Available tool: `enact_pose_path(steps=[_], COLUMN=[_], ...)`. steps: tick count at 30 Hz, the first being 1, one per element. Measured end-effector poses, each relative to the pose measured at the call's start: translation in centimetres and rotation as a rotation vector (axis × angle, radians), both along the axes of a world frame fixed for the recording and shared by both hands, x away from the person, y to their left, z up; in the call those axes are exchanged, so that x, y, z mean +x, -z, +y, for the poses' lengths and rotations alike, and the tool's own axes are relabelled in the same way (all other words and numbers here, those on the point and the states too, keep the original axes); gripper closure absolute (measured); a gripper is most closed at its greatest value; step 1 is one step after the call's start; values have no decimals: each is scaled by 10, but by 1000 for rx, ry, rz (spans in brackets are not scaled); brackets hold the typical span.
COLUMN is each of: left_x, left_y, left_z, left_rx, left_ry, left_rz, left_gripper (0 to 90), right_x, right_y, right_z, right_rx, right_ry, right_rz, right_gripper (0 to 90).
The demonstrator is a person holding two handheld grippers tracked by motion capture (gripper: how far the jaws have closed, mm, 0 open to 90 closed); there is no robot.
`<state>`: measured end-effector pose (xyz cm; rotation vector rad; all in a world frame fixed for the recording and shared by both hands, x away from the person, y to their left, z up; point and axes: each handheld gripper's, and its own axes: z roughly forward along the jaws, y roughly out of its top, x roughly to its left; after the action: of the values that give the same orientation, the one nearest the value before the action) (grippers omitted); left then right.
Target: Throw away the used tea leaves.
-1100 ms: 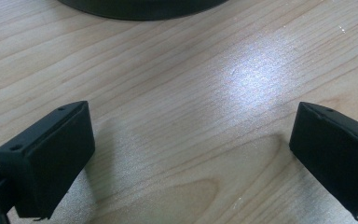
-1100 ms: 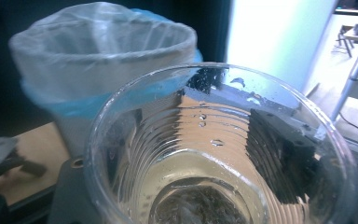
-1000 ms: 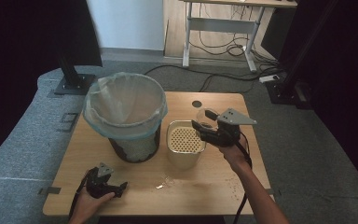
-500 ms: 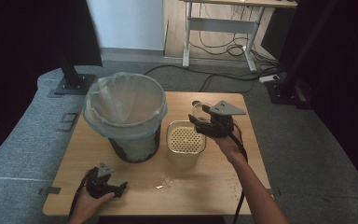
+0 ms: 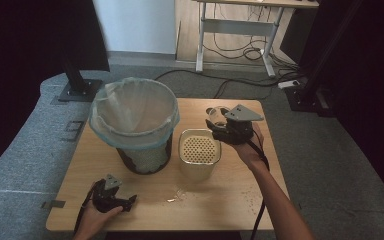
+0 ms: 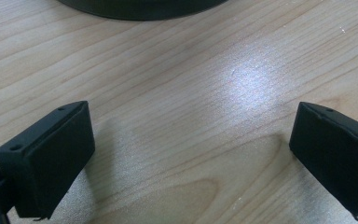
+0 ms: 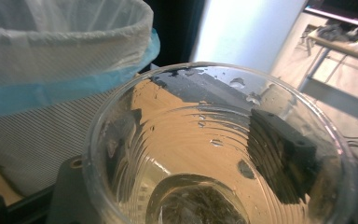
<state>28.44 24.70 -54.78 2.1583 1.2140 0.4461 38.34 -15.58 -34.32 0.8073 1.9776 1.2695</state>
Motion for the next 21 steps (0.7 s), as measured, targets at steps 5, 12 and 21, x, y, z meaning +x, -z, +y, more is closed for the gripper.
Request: enact_pose_path(steps=[5, 12, 21], left_x=[0, 0, 0], left_y=[0, 0, 0], left_z=[0, 0, 0], left_rx=[0, 0, 0], left_ry=[0, 0, 0], left_rz=[0, 0, 1], left_gripper=[0, 0, 0], right_x=[0, 1, 3], right_y=[-4, -7, 3], right_z=[7, 21, 38], right_rx=[-142, -374, -629], right_ry=[14, 25, -25], right_rz=[-51, -129, -190], right_gripper=[361, 365, 367])
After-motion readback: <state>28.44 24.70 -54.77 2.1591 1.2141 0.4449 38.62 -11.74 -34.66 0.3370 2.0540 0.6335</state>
